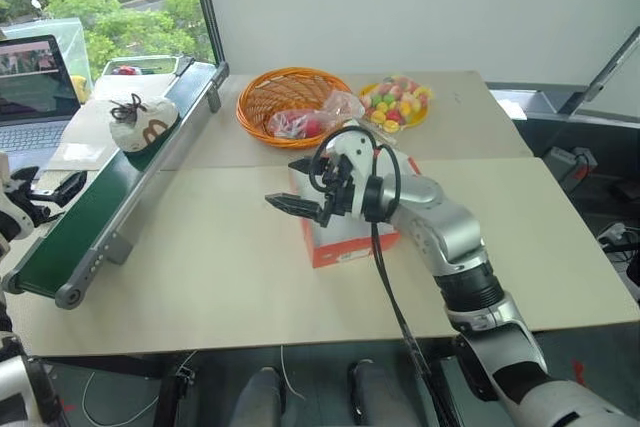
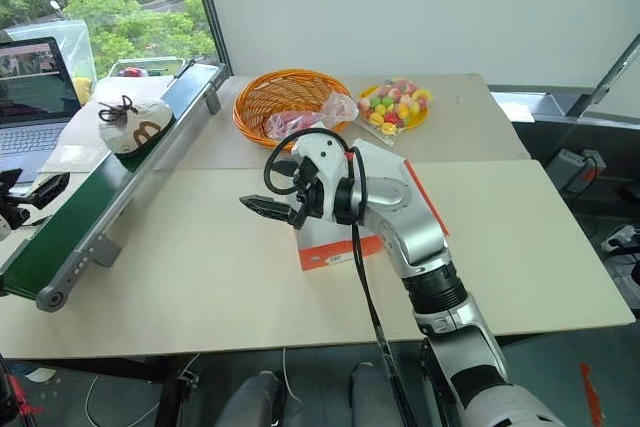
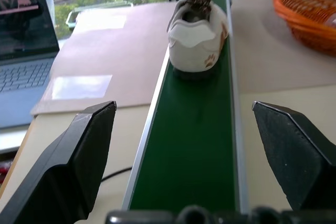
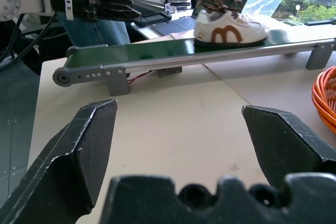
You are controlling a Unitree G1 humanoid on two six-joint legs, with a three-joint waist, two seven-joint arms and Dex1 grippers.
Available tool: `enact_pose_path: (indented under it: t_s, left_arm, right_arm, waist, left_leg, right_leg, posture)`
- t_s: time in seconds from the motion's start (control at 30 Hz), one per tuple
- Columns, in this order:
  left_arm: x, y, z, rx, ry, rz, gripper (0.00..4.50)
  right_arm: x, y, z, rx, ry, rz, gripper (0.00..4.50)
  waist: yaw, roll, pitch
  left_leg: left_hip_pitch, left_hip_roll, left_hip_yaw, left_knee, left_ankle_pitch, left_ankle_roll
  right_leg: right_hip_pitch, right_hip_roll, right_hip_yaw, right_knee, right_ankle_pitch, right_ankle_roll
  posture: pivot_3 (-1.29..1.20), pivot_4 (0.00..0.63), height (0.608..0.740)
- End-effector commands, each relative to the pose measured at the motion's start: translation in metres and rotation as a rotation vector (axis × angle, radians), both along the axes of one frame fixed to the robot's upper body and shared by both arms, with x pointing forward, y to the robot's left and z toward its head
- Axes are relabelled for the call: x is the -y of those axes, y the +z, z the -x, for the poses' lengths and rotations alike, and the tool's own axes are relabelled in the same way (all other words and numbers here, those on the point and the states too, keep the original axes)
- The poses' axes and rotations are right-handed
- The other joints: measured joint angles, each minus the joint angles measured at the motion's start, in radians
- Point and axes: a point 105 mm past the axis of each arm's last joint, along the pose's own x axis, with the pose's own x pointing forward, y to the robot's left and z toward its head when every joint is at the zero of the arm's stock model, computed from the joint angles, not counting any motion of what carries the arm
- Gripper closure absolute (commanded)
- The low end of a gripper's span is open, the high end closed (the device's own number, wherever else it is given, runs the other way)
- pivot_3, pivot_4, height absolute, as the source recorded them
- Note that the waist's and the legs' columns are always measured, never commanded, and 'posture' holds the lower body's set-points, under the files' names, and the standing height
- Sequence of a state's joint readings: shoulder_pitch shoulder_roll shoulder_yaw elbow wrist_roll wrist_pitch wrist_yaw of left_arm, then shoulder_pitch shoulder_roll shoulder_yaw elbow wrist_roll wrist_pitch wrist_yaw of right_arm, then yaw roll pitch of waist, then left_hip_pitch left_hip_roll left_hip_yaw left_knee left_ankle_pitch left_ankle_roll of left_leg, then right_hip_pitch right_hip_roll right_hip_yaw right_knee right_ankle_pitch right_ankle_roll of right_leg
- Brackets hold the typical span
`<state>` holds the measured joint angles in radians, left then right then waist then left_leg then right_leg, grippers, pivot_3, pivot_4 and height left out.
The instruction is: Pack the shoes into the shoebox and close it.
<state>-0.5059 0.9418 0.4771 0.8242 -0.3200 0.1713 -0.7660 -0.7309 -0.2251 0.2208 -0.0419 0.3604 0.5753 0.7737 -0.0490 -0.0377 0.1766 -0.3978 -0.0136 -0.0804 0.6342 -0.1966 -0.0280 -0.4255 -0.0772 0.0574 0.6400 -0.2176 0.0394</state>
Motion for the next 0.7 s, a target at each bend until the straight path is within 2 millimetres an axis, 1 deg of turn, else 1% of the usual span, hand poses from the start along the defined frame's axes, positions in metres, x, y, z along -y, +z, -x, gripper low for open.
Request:
enact_pose_path:
  t_s: [0.03, 0.1, 0.27, 0.53, 0.7]
  left_arm:
    - [-0.007, 0.004, 0.002, 0.004, 0.004, 0.01, 0.02]
    - [-0.007, -0.005, 0.003, -0.027, 0.001, 0.022, 0.02]
    - [-0.007, -0.018, 0.005, -0.073, -0.006, 0.034, 0.02]
    - [-0.008, -0.017, 0.004, -0.08, -0.01, 0.035, 0.02]
    - [-0.01, -0.022, 0.004, -0.108, -0.002, 0.014, 0.02]
  right_arm:
    - [0.003, 0.016, 0.006, 0.049, 0.002, -0.032, 0.0]
    - [0.004, 0.015, 0.007, 0.047, 0.0, -0.028, 0.0]
    - [0.006, 0.014, 0.008, 0.045, -0.007, -0.025, 0.0]
    - [0.009, 0.014, 0.009, 0.043, -0.014, -0.021, 0.0]
    - [0.009, 0.015, 0.008, 0.046, -0.02, -0.019, 0.0]
  waist:
    - [0.0, 0.0, 0.0]
    - [0.001, 0.0, 0.0]
    - [0.002, -0.001, 0.0]
    - [0.003, -0.001, 0.0]
    - [0.001, -0.001, 0.0]
  left_leg:
    - [0.0, 0.0, 0.0, 0.0, 0.0, 0.0]
    - [0.0, 0.0, 0.0, 0.0, 0.0, 0.0]
    - [0.0, 0.0, 0.0, 0.0, 0.0, 0.0]
    - [0.0, 0.001, 0.0, 0.0, 0.0, 0.0]
    - [0.0, 0.001, 0.0, 0.0, 0.0, 0.0]
  right_leg:
    - [0.0, 0.0, 0.0, 0.0, 0.0, 0.0]
    - [0.0, 0.0, 0.0, 0.0, 0.0, 0.0]
    - [0.0, 0.0, 0.0, 0.0, 0.0, 0.0]
    - [0.0, 0.0, 0.0, 0.0, 0.0, 0.0]
    - [0.0, 0.0, -0.001, 0.0, 0.0, 0.0]
  posture:
    - [0.0, 0.15, 0.74]
    - [0.0, 0.15, 0.74]
    - [0.0, 0.15, 0.74]
    - [0.0, 0.15, 0.74]
    - [0.0, 0.15, 0.74]
